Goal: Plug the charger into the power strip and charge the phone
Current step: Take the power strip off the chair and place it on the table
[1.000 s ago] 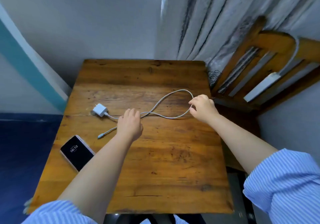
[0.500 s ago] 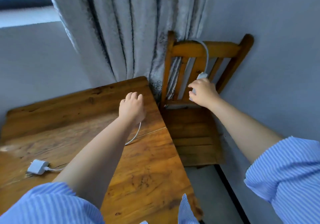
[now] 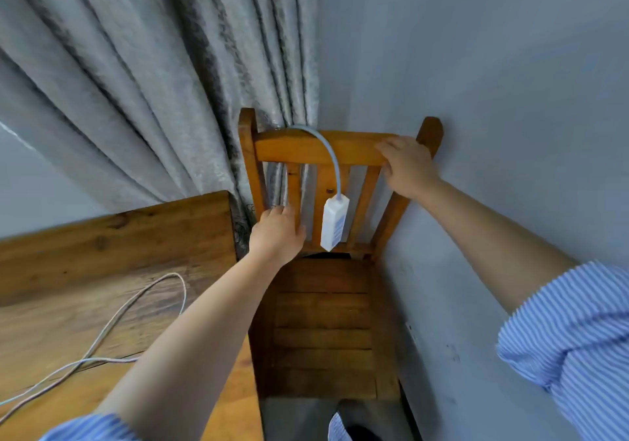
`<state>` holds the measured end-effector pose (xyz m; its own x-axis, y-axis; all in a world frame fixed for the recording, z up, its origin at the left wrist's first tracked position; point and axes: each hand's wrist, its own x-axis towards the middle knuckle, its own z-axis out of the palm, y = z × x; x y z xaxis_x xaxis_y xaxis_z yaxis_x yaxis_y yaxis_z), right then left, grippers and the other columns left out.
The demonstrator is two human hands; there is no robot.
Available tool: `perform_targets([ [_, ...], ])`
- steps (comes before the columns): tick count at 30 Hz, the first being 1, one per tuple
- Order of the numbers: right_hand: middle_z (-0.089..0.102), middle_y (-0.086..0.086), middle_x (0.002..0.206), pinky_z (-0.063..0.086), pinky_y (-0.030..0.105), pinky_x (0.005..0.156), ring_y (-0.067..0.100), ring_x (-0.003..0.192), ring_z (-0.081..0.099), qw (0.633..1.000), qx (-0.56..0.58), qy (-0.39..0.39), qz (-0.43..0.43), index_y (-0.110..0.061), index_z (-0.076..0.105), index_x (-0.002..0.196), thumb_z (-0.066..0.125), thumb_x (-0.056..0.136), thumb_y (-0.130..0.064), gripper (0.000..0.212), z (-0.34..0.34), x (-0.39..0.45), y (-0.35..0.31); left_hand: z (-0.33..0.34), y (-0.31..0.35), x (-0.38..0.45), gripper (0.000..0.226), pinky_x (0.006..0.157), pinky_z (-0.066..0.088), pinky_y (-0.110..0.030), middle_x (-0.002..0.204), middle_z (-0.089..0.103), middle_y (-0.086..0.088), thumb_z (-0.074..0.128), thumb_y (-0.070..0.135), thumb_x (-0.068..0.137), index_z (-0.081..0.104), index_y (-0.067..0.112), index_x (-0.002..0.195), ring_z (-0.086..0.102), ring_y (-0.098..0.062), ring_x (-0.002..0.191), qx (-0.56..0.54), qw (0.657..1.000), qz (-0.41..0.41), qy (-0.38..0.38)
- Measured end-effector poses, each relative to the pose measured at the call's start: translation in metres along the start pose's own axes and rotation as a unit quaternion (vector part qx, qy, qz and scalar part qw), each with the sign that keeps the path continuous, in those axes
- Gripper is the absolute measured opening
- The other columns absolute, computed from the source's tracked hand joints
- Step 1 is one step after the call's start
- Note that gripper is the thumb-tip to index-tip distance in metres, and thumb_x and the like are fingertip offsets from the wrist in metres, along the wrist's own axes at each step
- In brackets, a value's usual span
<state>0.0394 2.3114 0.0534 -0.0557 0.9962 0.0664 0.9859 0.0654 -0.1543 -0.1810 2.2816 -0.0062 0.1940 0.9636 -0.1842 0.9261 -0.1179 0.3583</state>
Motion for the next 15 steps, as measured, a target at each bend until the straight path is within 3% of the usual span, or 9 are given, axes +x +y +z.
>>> perform_targets([
  [3,0.034,0.02,0.143,0.027,0.048,0.109,0.036,0.13,0.031,0.998,0.019,-0.012,-0.057,-0.004,0.036,0.13,0.044,0.086,0.001,0.046,0.005,0.016,0.032,0.018,0.042,0.022,0.04,0.081,0.049,-0.043,0.126,0.053,-0.016,0.04,0.029,0.093,0.039,0.009,0.128,0.05,-0.033,0.112,-0.061,0.997,-0.053,-0.005],
  [6,0.042,0.024,0.137,0.029,0.047,0.106,0.039,0.125,0.037,0.993,0.075,0.017,-0.093,-0.001,0.04,0.127,0.046,0.083,0.006,0.045,0.012,0.026,0.044,0.028,0.071,0.044,0.036,0.061,0.044,-0.034,0.113,0.059,-0.017,0.037,0.027,0.095,0.043,0.006,0.124,0.057,-0.028,0.089,-0.141,0.986,-0.087,0.013],
  [8,0.048,0.023,0.132,0.033,0.046,0.103,0.039,0.121,0.04,0.989,0.101,0.041,-0.097,-0.001,0.045,0.124,0.047,0.083,0.005,0.041,0.014,0.032,0.05,0.032,0.086,0.056,0.038,0.066,0.045,-0.035,0.121,0.058,-0.017,0.037,0.026,0.096,0.041,0.007,0.128,0.058,-0.03,0.098,-0.202,0.974,-0.097,0.034],
  [11,0.052,0.021,0.129,0.038,0.045,0.1,0.038,0.118,0.044,0.987,0.118,0.053,-0.099,-0.003,0.049,0.122,0.051,0.082,0.003,0.041,0.019,0.035,0.052,0.032,0.1,0.07,0.04,0.089,0.045,-0.04,0.133,0.052,-0.013,0.038,0.026,0.095,0.038,0.009,0.131,0.051,-0.031,0.118,-0.28,0.952,-0.112,0.055],
  [13,0.053,0.02,0.128,0.04,0.045,0.098,0.038,0.117,0.045,0.986,0.113,0.065,-0.1,-0.004,0.049,0.121,0.053,0.081,0.002,0.041,0.021,0.032,0.051,0.031,0.101,0.076,0.034,0.088,0.044,-0.039,0.123,0.057,-0.014,0.038,0.025,0.096,0.045,0.008,0.124,0.052,-0.031,0.113,-0.321,0.937,-0.118,0.071],
  [15,0.053,0.019,0.129,0.041,0.044,0.097,0.037,0.117,0.046,0.988,0.101,0.07,-0.097,-0.004,0.048,0.122,0.052,0.081,0.0,0.041,0.02,0.033,0.049,0.024,0.101,0.083,0.025,0.078,0.042,-0.037,0.097,0.062,-0.009,0.036,0.024,0.096,0.052,0.008,0.107,0.055,-0.029,0.095,-0.344,0.927,-0.124,0.086],
])
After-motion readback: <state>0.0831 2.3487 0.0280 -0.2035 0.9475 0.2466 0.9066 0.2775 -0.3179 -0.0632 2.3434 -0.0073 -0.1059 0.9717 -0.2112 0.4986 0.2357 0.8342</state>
